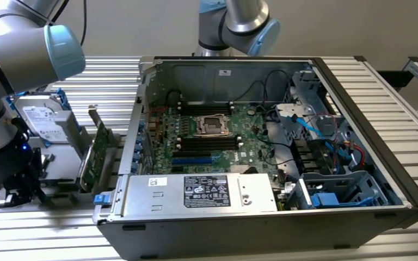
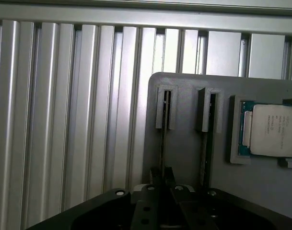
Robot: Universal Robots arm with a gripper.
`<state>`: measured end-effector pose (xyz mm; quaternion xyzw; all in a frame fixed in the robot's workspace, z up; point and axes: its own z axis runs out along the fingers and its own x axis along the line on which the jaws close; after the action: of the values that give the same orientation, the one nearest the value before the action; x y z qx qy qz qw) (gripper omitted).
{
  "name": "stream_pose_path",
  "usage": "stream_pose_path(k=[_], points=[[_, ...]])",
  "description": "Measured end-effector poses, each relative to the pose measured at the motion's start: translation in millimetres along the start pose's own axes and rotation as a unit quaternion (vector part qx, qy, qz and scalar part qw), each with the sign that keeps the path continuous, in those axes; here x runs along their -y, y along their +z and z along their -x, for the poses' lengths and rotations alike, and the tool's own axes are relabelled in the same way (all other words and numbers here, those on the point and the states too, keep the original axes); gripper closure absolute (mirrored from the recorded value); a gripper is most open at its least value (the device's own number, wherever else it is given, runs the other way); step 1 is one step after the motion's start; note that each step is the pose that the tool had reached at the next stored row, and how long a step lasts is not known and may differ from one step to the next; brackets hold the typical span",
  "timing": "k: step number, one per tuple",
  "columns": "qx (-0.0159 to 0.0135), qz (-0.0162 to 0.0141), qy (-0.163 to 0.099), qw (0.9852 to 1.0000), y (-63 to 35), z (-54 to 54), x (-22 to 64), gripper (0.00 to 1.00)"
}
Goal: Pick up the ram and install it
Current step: 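Pick up the ram and move it above insertion slot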
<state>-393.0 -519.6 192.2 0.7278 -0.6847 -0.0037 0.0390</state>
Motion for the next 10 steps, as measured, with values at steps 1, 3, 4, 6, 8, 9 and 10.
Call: stream_pose_path(k=[1,3,4,6,8,9,10], points=[[0.0000,0.0000,0.000,1.0000,0.0,0.0,0.0,0.86],[0.0000,0.0000,0.000,1.0000,0.0,0.0,0.0,0.86],[0.0000,0.0000,0.000,1.0000,0.1,0.0,0.0,0.86],[0.0000,0.0001,0.001,1.0000,0.3,0.0,0.0,0.86],[0.0000,0.0002,0.001,1.0000,0.6,0.0,0.0,0.86],[0.0000,0.0002,0.002,1.0000,0.8,0.0,0.0,0.86],[0.0000,0.0002,0.002,1.0000,1.1,0.1,0.0,0.86]])
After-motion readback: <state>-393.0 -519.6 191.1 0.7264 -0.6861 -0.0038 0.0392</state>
